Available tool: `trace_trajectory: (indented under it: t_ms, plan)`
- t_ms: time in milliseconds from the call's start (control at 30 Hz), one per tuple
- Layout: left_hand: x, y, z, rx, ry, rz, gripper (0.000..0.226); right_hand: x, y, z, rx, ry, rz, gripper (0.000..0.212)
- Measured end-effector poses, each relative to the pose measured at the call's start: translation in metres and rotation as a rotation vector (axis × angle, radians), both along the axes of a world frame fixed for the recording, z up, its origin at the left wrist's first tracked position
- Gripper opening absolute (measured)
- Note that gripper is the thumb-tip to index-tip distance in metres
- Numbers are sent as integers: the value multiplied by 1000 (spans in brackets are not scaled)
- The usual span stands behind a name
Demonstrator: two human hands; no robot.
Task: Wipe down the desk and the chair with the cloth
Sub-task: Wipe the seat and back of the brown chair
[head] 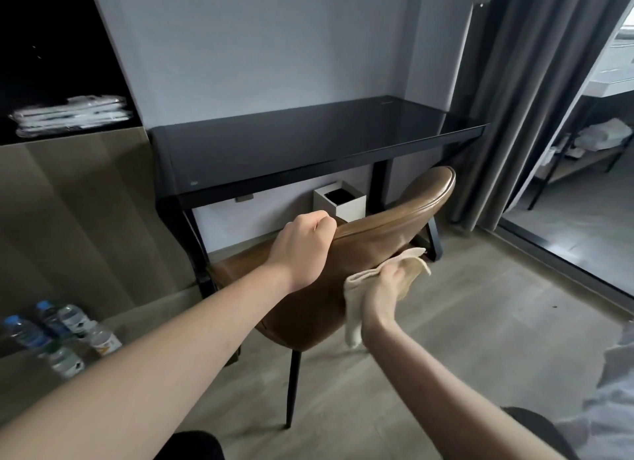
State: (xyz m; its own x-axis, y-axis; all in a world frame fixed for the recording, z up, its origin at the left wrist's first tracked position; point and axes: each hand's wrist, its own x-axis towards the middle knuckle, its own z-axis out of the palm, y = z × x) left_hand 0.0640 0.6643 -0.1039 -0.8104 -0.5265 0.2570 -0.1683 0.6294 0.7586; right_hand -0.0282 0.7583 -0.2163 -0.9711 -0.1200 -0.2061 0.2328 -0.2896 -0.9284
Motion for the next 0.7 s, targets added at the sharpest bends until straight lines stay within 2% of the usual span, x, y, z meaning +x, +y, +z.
trace_trajectory:
  t_ms: [133,267,400,500,600,700]
  plan:
    - [1,3,4,3,-7,14,45,56,-3,2,3,80,108,80]
    - [2,5,4,15,-24,9,54,68,-2,3,-28,180,112,72]
    - [1,3,0,12,-18,-7,49,52,1,-3,88,300,35,68]
    - [-3,-2,-3,21,-11,-7,52,33,-1,-8,101,385,-37,69]
    - [-8,-2,-4,11,-4,-15,46,17,-4,-10,32,381,-73,72]
    - [-14,0,-3,-8,-1,-11,43,-17,-5,-7,-91,320,-152,66]
